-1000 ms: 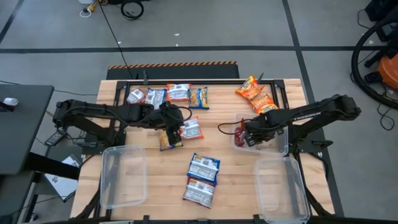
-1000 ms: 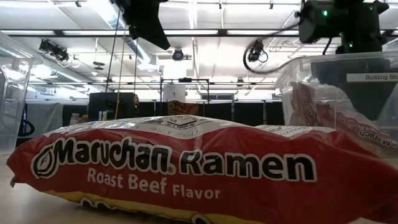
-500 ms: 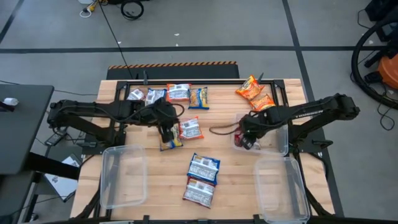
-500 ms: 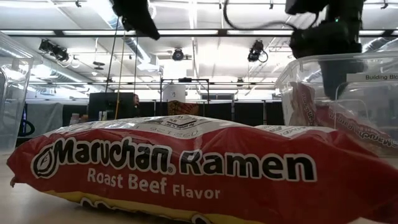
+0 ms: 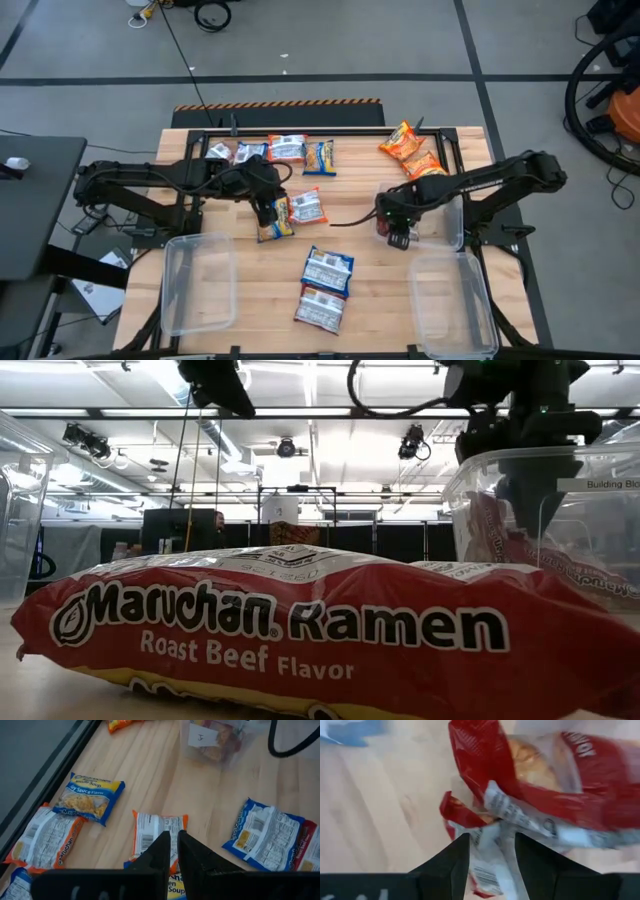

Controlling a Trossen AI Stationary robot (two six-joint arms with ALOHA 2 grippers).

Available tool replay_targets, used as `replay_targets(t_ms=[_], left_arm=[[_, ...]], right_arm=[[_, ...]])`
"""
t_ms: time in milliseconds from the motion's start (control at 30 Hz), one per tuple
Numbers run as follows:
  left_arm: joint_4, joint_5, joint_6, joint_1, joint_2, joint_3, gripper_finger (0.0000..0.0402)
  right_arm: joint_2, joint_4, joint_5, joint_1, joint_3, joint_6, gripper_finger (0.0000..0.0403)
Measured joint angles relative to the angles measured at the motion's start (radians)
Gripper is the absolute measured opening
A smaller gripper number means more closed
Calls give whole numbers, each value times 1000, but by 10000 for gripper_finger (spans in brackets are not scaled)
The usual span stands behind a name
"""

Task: Sort Maruchan noodles
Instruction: Put the red noodle pack into the top right container

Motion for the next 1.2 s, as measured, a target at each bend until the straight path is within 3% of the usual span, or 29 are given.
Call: replay_targets(t_ms=[167, 333, 400, 600, 800, 1000, 1200], left_arm=[[1, 0, -6, 0, 0, 0, 41], [1, 0, -9, 0, 0, 0, 41], [3, 0, -9, 0, 0, 0, 41], [29, -2, -33, 0, 0, 0, 41], [91, -2, -79, 0, 1, 0, 41], [164, -2, -138, 0, 1, 0, 41], [199, -2, -185, 0, 1, 0, 41]], right_arm=[[43, 8, -22, -2, 3, 40, 130], [23, 20, 15, -2, 3, 80, 31], [-11, 3, 57, -2, 7, 78, 12], [-211, -41, 162, 1, 43, 74, 6], [-437, 71, 300, 26, -60, 64, 5], [-605, 218, 301, 41, -276, 71, 7], [-679, 348, 244, 41, -407, 44, 10]])
